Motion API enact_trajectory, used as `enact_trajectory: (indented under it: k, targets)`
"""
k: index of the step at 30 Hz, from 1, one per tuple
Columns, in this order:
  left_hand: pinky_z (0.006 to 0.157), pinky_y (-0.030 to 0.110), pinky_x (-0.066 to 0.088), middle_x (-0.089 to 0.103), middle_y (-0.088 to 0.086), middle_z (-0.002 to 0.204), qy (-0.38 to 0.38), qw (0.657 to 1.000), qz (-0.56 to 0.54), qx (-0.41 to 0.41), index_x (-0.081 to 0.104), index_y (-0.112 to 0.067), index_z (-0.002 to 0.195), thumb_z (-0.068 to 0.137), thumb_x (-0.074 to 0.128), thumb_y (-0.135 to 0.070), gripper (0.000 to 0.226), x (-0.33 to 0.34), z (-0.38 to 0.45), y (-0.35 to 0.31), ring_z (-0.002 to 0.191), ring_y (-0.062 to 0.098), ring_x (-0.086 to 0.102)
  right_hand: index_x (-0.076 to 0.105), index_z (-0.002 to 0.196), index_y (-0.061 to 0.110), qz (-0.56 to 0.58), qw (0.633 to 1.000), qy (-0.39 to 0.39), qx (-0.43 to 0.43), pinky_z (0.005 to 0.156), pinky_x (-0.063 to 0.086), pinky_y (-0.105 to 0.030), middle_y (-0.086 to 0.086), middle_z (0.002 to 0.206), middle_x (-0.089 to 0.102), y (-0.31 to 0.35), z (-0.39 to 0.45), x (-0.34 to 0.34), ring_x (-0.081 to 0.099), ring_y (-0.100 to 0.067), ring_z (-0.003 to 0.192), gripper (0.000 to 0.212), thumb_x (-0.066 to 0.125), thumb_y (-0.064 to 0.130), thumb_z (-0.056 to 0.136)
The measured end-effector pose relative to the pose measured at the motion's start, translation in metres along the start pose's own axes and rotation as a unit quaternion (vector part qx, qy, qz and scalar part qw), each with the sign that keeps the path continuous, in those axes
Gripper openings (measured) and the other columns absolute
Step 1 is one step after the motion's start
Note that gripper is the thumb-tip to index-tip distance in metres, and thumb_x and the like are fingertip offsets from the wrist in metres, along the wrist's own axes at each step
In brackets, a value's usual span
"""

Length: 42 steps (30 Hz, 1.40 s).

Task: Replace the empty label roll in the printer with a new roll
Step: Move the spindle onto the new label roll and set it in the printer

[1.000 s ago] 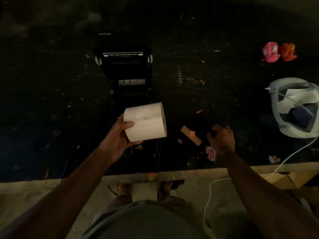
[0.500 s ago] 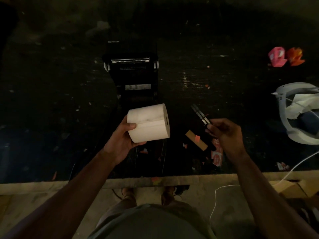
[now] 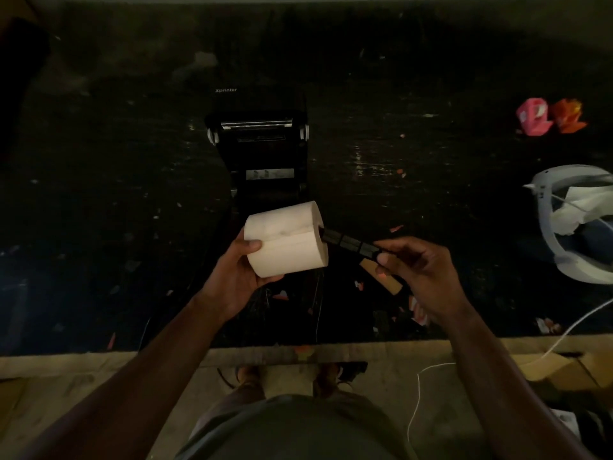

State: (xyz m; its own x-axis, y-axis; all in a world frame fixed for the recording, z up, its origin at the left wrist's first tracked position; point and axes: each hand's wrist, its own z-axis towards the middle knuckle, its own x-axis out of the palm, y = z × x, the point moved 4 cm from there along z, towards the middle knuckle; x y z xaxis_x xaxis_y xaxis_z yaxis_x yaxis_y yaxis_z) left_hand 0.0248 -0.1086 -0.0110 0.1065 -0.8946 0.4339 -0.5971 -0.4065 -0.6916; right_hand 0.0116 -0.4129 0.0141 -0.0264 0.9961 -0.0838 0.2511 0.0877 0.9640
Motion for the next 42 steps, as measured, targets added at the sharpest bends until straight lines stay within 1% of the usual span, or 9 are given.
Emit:
enact_trajectory:
  k: [10,16,24,28,31,34,37,40,42]
  targets:
    - [0.074,0.039,0.060,0.075,-0.005,0.118,0.051,0.996,0.057,0.034,0.064,-0.041,0.127,0.064,0.070,-0.035,0.064,0.008,-0.001,-0.004,0.109,0.019,0.070,0.076,0.116,0.020,0.028,0.997,0.052,0.039,0.088,0.057,-0.028,0.000,0.115,0.077,0.022,0.019,0.012,0.072,-0.017,0.110,0.028,0.063,0.005,0.096]
    - [0.074,0.039,0.059,0.072,-0.001,0.121,0.037,0.998,0.041,0.028,0.060,-0.034,0.131,0.057,0.079,-0.037,0.077,0.010,0.001,0.002,0.113,0.024,0.067,0.071,0.111,0.008,0.034,0.998,-0.042,0.024,0.076,0.062,-0.029,-0.008,0.094,0.078,0.025,0.019,0.038,0.076,-0.017,0.084,0.034,0.083,0.007,0.080]
    - [0.074,0.038,0.060,0.070,0.002,0.126,0.031,0.998,0.049,0.020,0.057,-0.030,0.137,0.063,0.075,-0.036,0.077,0.010,0.001,0.003,0.115,0.025,0.066,0.075,0.107,0.006,0.038,0.998,-0.048,-0.013,0.070,0.057,-0.020,-0.008,0.094,0.077,0.016,0.013,0.060,0.074,-0.010,0.075,0.019,0.075,0.012,0.089]
    - [0.068,0.037,0.061,0.076,0.001,0.116,0.007,1.000,0.020,0.007,0.059,-0.023,0.136,0.040,0.093,-0.047,0.105,0.006,0.002,0.005,0.107,0.024,0.071,0.074,0.104,0.019,-0.061,0.987,-0.147,0.002,0.073,0.061,-0.028,0.003,0.094,0.076,-0.016,0.023,0.010,0.075,-0.011,0.078,0.014,0.069,0.027,0.094]
    - [0.063,0.037,0.059,0.072,0.006,0.116,-0.014,1.000,-0.017,0.000,0.060,-0.019,0.135,0.034,0.093,-0.047,0.110,0.003,0.004,0.008,0.109,0.030,0.065,0.071,0.096,0.023,-0.234,0.944,-0.226,0.060,0.074,0.057,-0.028,0.004,0.093,0.074,-0.061,0.026,-0.035,0.074,-0.020,0.086,0.006,0.066,0.022,0.096]
    - [0.062,0.036,0.058,0.075,0.006,0.110,-0.023,0.999,-0.030,0.004,0.067,-0.020,0.121,0.034,0.091,-0.046,0.094,0.000,0.005,0.008,0.106,0.030,0.066,0.071,0.108,0.019,-0.367,0.888,-0.237,0.143,0.082,0.059,-0.038,-0.008,0.108,0.074,-0.108,0.021,-0.065,0.073,-0.030,0.098,0.020,0.060,0.029,0.096]
    - [0.064,0.035,0.054,0.072,0.005,0.107,-0.040,0.998,-0.038,0.010,0.067,-0.021,0.116,0.063,0.075,-0.038,0.056,-0.002,0.005,0.009,0.101,0.027,0.066,0.047,0.147,0.022,-0.438,0.871,-0.118,0.189,0.094,0.056,-0.042,-0.009,0.126,0.068,-0.137,0.017,-0.070,0.066,-0.029,0.111,0.056,0.059,0.031,0.093]
    - [0.063,0.034,0.051,0.069,0.005,0.106,-0.052,0.998,-0.040,0.018,0.065,-0.021,0.114,0.086,0.046,-0.031,0.035,-0.001,0.006,0.007,0.098,0.027,0.064,0.055,0.140,0.016,-0.499,0.859,-0.031,0.109,0.107,0.045,-0.041,-0.013,0.163,0.034,-0.147,0.011,-0.064,0.048,-0.031,0.137,0.054,0.067,0.017,0.087]
    - [0.061,0.034,0.051,0.072,0.004,0.101,-0.055,0.998,-0.035,0.020,0.066,-0.021,0.113,0.088,0.044,-0.030,0.034,0.000,0.007,0.007,0.095,0.026,0.066,0.060,0.135,0.017,-0.477,0.875,-0.034,0.080,0.111,0.045,-0.046,-0.014,0.167,0.023,-0.152,0.006,-0.063,0.040,-0.033,0.145,0.055,0.073,0.017,0.082]
